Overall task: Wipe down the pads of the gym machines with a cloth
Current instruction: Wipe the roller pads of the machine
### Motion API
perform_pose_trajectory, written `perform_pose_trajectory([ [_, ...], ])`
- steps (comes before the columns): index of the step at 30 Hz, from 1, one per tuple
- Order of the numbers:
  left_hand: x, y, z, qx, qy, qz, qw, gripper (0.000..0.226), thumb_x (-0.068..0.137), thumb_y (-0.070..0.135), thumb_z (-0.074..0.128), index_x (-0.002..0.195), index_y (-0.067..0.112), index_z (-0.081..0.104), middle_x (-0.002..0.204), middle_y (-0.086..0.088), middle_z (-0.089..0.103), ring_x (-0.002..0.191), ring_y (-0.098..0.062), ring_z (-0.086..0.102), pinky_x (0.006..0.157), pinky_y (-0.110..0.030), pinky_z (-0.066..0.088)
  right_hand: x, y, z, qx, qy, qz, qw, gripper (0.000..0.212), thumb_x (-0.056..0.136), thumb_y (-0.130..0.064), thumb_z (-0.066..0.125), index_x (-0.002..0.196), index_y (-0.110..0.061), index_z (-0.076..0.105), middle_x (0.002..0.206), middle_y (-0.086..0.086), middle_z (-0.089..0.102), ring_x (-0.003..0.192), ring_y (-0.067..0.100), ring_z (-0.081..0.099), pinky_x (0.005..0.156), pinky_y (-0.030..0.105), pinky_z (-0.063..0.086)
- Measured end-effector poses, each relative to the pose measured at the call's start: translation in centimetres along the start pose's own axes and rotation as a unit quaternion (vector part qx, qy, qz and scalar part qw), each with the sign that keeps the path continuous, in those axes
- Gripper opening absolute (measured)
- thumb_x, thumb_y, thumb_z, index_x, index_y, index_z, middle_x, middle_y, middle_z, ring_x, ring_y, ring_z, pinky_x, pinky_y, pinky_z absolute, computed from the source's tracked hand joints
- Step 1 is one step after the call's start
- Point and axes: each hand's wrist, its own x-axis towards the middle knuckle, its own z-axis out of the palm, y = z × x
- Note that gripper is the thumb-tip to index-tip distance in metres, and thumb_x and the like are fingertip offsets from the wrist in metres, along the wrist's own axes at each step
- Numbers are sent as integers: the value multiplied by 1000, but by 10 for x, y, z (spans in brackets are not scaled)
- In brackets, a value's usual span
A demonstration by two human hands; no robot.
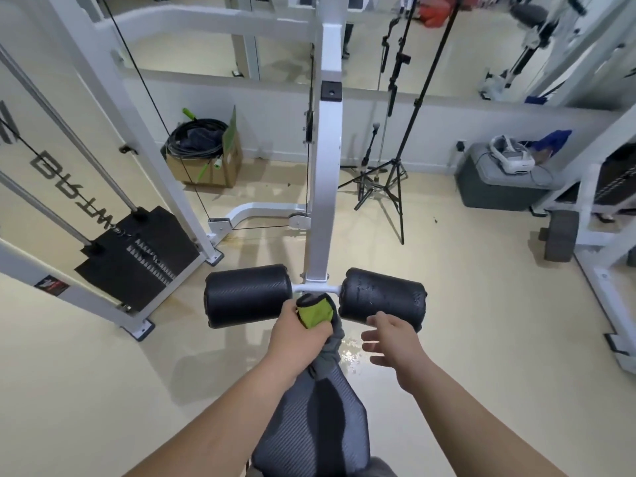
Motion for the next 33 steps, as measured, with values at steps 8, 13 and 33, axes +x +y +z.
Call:
perform_pose_trajectory([
  [8, 31, 0, 60, 36, 32, -42, 998, 44, 78, 19, 77, 115, 31, 54, 102, 7, 68, 93, -13, 66, 85, -39, 60, 67, 2, -73, -128, 57, -26, 990, 20, 101, -31, 41, 106, -18, 55, 100, 2, 60, 84, 18, 56, 73, 34, 47],
  [13, 67, 12, 141, 85, 34, -35, 995, 34, 82, 19, 73, 108, 31, 55, 99, 6, 69, 91, -11, 65, 85, -37, 57, 141, 0, -122, -228, 56, -75, 969, 42, 102, -35, 45, 141, -20, 52, 125, 5, 58, 92, 22, 59, 76, 35, 50],
  [33, 161, -14, 207, 369, 155, 124, 908, 66, 85, 37, 68, 145, 27, 43, 132, -4, 45, 122, -30, 40, 103, -48, 40, 201, 17, -143, -128, -89, 51, 986, 28, 108, -35, 37, 118, -30, 63, 105, -1, 65, 97, 18, 62, 83, 45, 61],
])
